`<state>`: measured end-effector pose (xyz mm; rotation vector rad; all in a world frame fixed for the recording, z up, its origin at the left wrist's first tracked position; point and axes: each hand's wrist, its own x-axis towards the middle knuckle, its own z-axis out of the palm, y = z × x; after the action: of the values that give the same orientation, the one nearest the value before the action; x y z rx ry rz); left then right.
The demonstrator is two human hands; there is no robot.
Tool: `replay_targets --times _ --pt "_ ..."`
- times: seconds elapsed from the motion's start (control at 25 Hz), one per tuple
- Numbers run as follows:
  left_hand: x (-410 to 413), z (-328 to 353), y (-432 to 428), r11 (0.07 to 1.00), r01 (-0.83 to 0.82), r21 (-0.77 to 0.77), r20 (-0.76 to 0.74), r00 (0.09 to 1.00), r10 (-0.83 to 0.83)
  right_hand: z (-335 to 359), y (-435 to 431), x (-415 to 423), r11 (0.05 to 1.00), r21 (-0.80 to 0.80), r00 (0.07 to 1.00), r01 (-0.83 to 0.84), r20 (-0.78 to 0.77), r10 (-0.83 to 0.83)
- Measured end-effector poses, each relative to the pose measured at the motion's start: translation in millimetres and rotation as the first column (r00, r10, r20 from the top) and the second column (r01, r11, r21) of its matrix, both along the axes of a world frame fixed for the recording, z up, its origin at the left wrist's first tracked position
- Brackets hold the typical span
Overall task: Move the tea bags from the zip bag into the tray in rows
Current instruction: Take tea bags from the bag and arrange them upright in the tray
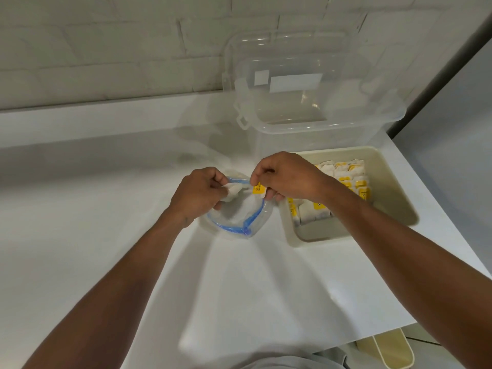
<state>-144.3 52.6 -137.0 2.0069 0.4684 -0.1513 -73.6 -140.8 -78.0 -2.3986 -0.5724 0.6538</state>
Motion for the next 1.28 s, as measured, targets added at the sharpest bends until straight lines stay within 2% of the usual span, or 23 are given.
replay_targets --times 0.04,0.12,0.24,0.32,0.56,0.76,0.84,0.92,0.96,1.08,1.28 --pt "0 1 -1 1.000 -0.003 -0.020 -0.009 1.000 0.002 2 -1 -1 1.000 0.001 0.998 -0.001 -0.069 0.001" --pt "2 4 -3 0.998 -0.006 -0.062 -0.021 1.000 0.005 3 -3 0 0.999 -0.040 0.997 -0.012 -0.079 0.009" --pt "4 10 -7 0.985 -0.013 -0.172 -0.022 1.000 0.009 -1 -4 2 0.994 0.093 0.980 0.051 -0.196 -0.032" --pt "5 14 -9 0.978 0.007 -0.209 -0.027 1.000 -0.013 -4 -6 4 0.992 0.120 0.978 0.043 -0.206 -0.017" --pt "9 17 -15 0.980 0.031 -0.199 -0.027 0.999 -0.037 -10 -9 4 0.992 0.129 0.969 -0.011 -0.244 0.042" --pt "13 12 -9 0.983 0.038 -0.178 0.001 0.999 -0.038 -12 -4 6 0.994 0.097 0.993 -0.043 -0.108 0.054" --pt "13 11 -6 0.990 0.040 -0.133 0.013 0.999 -0.039 -9 -4 6 0.988 0.124 0.982 -0.095 -0.152 0.114" --pt "12 12 -4 0.992 0.031 -0.126 0.014 0.999 -0.029 -6 -3 3 0.975 0.183 0.945 -0.125 -0.276 0.173" --pt "11 15 -3 0.987 0.040 -0.158 0.005 0.999 -0.040 -7 -2 4 0.975 0.197 0.948 -0.099 -0.280 0.153" --pt "8 26 -7 0.963 0.099 -0.252 -0.049 0.992 -0.114 -12 0 11 0.983 0.175 0.993 0.055 -0.110 -0.036" --pt "14 39 -17 0.961 0.121 -0.247 -0.004 0.992 -0.126 -7 -18 16 0.954 0.286 0.979 0.084 -0.200 -0.026"
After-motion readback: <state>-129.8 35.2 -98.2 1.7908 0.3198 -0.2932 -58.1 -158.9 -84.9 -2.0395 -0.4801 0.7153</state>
